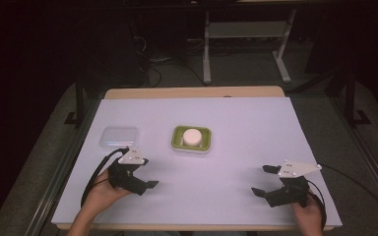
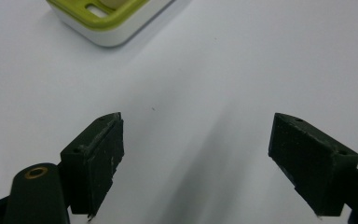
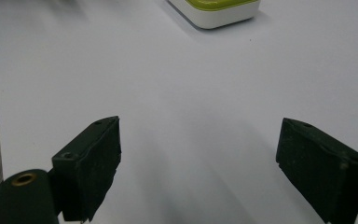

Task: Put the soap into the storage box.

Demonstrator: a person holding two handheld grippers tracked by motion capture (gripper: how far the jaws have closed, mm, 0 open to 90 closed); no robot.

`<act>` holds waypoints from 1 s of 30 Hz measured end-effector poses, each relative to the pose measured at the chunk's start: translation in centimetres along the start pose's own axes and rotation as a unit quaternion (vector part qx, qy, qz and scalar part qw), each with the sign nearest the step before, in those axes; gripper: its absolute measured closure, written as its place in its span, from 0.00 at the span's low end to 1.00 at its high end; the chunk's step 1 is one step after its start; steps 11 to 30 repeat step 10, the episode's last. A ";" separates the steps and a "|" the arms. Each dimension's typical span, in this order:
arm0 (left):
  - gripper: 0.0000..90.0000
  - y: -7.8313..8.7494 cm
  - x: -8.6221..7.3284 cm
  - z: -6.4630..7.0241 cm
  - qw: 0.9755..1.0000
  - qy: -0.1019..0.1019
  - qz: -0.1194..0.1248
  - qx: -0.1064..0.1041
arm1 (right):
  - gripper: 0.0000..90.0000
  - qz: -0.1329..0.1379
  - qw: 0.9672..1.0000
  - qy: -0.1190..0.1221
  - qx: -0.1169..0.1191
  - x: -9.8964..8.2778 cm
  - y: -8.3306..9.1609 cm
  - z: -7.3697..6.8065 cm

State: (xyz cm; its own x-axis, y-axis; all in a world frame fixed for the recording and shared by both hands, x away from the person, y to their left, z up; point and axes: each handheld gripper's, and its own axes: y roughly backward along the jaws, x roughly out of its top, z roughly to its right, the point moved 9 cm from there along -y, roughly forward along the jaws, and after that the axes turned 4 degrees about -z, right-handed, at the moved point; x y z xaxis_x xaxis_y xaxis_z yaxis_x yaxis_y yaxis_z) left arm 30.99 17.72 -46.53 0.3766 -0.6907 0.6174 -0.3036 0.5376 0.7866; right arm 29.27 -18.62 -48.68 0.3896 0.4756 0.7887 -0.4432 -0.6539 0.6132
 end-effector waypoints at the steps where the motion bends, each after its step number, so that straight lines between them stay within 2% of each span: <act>1: 0.20 0.0 -0.3 0.2 1.000 0.002 0.002 0.001 | 0.15 0.000 1.000 0.000 0.001 0.0 0.0 0.0; 4: 0.20 -0.1 -1.9 1.3 1.000 0.017 0.025 -0.005 | 0.15 0.003 1.000 0.000 0.002 0.0 0.1 -0.2; 7: 0.20 0.1 -3.3 1.7 0.999 0.014 0.030 0.014 | 0.14 0.005 1.000 0.000 0.005 0.0 0.1 -0.2; 8: 0.20 0.4 -3.3 1.7 0.999 0.016 0.042 0.023 | 0.15 0.006 1.000 0.002 0.006 0.1 0.1 -0.2; 10: 0.20 0.7 -3.0 1.6 0.997 0.028 0.074 0.021 | 0.15 0.005 1.000 0.007 0.010 0.2 -0.1 -0.4; 30: 0.20 0.7 -3.0 1.6 0.997 0.028 0.074 0.021 | 0.15 0.005 1.000 0.007 0.010 0.2 -0.1 -0.4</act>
